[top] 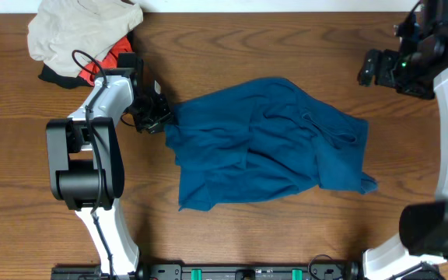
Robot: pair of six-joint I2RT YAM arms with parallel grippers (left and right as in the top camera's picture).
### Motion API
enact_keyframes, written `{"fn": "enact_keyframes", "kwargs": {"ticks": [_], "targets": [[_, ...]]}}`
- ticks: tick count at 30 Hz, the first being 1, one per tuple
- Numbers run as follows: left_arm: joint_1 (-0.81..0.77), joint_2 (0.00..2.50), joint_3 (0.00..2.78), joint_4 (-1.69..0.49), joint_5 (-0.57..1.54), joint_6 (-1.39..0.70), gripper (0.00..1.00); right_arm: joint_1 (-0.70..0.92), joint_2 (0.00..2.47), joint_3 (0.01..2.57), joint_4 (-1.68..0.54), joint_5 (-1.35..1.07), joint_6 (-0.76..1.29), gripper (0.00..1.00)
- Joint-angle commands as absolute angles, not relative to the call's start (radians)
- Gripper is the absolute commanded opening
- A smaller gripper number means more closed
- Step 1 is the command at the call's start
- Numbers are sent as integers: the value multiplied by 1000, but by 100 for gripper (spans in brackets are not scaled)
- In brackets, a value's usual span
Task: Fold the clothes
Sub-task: 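Lower the right gripper to grasp the shirt's top-right corner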
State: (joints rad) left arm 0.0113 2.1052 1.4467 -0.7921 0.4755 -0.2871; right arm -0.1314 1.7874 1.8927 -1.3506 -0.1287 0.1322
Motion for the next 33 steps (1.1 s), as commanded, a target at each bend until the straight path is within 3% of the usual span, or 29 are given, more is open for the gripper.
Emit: {"fn": "enact_keyframes", "kwargs": {"ticks": [1, 8, 14, 33], "targets": [[10, 2121, 1444, -794, 486, -277, 29, -177, 1873, 1901, -1373, -298, 89, 99], [10, 2121, 1444, -799, 486, -278, 29, -190, 1995, 1901, -1397, -353, 147, 99], [10, 2121, 1444, -810, 486, -278, 29, -231, 2041, 1861, -1378, -258, 250, 99], [10, 2121, 1444, -801, 486, -278, 28, -275, 2043, 1453, -1031, -480, 145, 99]]}}
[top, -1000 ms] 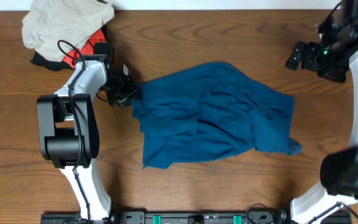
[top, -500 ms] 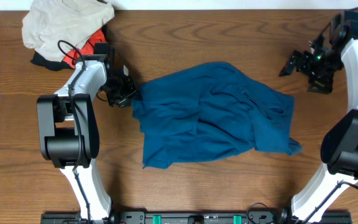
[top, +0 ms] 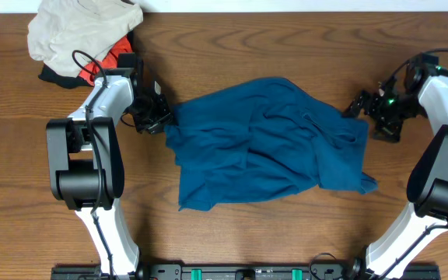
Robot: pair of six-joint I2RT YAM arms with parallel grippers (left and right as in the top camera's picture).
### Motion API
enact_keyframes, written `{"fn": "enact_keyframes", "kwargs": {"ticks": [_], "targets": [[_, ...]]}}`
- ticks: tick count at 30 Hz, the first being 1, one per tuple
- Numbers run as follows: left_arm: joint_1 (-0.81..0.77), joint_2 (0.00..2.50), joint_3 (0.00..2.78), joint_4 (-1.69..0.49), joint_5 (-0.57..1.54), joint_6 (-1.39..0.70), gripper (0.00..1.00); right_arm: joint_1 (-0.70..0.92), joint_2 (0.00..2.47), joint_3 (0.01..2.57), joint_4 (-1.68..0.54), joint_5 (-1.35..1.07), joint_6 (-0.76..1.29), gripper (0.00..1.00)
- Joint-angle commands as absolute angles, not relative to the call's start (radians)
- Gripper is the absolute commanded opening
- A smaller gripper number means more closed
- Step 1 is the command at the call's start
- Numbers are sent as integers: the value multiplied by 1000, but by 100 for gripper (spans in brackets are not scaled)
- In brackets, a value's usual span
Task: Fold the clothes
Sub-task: 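Lower the right gripper to grasp the shirt's top-right corner, then lift the shirt with both grippers and pull the corners apart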
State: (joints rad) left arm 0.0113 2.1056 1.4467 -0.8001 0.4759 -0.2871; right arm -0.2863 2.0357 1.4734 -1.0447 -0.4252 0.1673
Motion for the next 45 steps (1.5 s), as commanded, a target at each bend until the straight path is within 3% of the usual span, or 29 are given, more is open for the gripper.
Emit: {"fn": "enact_keyframes", "kwargs": {"ticks": [1, 15, 18, 22, 24, 26, 27, 36, 45], "targets": [[10, 2121, 1444, -801, 486, -278, 28, -273, 2043, 1446, -1018, -480, 144, 99], [10, 2121, 1444, -802, 486, -278, 29, -232, 2043, 1378, -932, -551, 161, 99], [10, 2121, 1444, -802, 486, -278, 29, -231, 2043, 1364, -916, -551, 164, 95], [10, 2121, 1444, -802, 486, -278, 27, -231, 2043, 1360, -895, -550, 164, 73], [10, 2121, 1444, -802, 486, -278, 22, -231, 2043, 1360, -882, -550, 166, 54], [10, 2120, 1444, -802, 486, -278, 14, -231, 2042, 1361, -870, -550, 183, 15], [10, 2119, 1444, -802, 486, -278, 10, -232, 2042, 1361, -867, -551, 191, 3], [10, 2040, 1445, -817, 486, -253, 6, -235, 1967, 1384, -873, -550, 216, 1], [10, 1790, 1446, -832, 486, -247, 6, -235, 1692, 1386, -878, -550, 261, 1]]}}
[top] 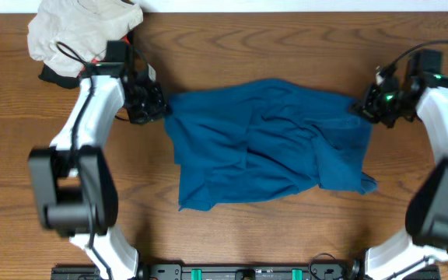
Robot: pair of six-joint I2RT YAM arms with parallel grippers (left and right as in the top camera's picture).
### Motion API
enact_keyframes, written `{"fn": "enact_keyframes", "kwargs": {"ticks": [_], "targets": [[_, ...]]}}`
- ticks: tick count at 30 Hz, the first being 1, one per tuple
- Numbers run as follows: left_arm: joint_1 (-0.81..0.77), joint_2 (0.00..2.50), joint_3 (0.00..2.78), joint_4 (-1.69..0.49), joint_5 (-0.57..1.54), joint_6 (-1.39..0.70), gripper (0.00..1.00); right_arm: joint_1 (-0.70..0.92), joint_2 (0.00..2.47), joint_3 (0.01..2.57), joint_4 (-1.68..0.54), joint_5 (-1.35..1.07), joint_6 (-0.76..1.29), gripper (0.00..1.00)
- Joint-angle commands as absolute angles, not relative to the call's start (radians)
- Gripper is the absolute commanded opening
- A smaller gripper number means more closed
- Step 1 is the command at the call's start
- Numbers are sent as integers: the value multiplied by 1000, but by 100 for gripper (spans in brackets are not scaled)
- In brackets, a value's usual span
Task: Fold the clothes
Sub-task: 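Lift the shirt with both grippers and pull the corners apart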
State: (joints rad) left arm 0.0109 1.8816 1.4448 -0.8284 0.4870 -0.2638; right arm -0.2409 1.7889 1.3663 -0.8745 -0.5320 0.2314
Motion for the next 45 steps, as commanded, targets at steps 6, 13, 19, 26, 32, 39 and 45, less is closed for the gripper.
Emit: {"fn": "enact_keyframes", "kwargs": {"ticks": [6, 13, 19, 26, 32, 39, 45], "targets": [[10, 1590, 1446, -836, 486, -248, 6, -235, 1506, 1386, -878, -546, 278, 1], [10, 1382, 1446, -845, 486, -248, 7, -235, 1321, 1390, -879, -459, 318, 1], [10, 1225, 1446, -863, 485, -247, 6, -235, 1198, 1446, -950, -363, 318, 1], [10, 1081, 1446, -866, 485, -248, 6, -235, 1164, 1624, -1093, -310, 298, 1], [10, 971, 1447, -874, 485, -248, 6, -235, 1163, 1798, -1184, -301, 278, 1], [10, 865, 1485, -896, 486, -253, 6, -235, 1163, 1989, -1279, -287, 272, 1], [10, 810, 1565, -945, 486, -270, 5, -235, 1163, 2125, -1353, -283, 264, 1]]}}
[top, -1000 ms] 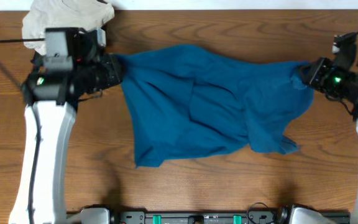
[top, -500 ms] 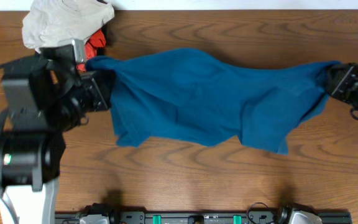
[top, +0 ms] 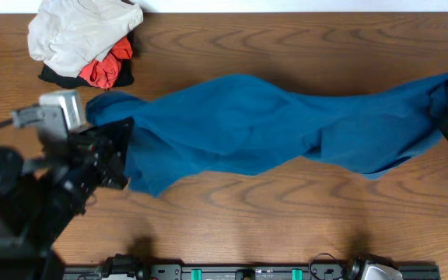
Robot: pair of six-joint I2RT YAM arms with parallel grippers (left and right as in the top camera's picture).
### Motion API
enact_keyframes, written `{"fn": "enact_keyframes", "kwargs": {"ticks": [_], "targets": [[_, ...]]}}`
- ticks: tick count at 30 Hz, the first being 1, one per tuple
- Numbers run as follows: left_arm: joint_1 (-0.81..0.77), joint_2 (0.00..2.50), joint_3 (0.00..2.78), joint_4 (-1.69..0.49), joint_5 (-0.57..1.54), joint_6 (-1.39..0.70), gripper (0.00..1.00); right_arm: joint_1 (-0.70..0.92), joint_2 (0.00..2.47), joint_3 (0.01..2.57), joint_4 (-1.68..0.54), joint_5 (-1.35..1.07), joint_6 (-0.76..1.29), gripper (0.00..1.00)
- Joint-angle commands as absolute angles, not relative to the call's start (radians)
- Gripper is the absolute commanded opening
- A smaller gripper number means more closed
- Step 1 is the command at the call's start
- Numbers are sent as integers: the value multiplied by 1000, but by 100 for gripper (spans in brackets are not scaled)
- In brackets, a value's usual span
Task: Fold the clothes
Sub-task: 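Lift the shirt with both grippers and pull the corners apart, then swing the shirt forward and lay it flat with both grippers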
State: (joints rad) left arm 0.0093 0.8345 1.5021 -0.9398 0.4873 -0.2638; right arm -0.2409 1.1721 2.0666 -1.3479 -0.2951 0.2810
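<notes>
The blue garment (top: 271,128) is lifted and stretched in a long band across the table in the overhead view. Its left end drapes over my left gripper (top: 109,131), which is raised close to the camera and shut on the cloth. At the frame's right edge, its other end is bunched at my right gripper, also shut on it. Cloth hides both grippers' fingertips. The lower hem sags in the middle.
A pile of other clothes (top: 84,35), white over red and black, lies at the back left corner of the wooden table (top: 286,218). The left arm's body (top: 22,202) fills the lower left of the view.
Both grippers were at the garment's upper corners with the cloth lying on the table. Now both arms are raised and farther apart, and the garment hangs stretched between them.
My left gripper was at the crumpled garment's left corner while the right arm was away at the back right. The right gripper then stood by the garment's right edge, then on its upper right corner. Now both hold the garment up, pulled wide.
</notes>
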Motion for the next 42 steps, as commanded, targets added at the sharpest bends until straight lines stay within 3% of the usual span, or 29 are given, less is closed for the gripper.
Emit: {"fn": "enact_keyframes", "kwargs": {"ticks": [1, 22, 30, 42], "targets": [[10, 805, 1585, -960, 487, -273, 6, -235, 1163, 2144, -1362, -283, 264, 1], [10, 802, 1898, -1110, 484, -441, 6, -235, 1163, 2404, -1453, -160, 274, 1], [10, 843, 1888, -1115, 254, -556, 6, -235, 1234, 2404, -1443, -146, 294, 1], [10, 1235, 1884, -1084, 154, -491, 6, -234, 1524, 2404, -1373, -146, 299, 1]]}}
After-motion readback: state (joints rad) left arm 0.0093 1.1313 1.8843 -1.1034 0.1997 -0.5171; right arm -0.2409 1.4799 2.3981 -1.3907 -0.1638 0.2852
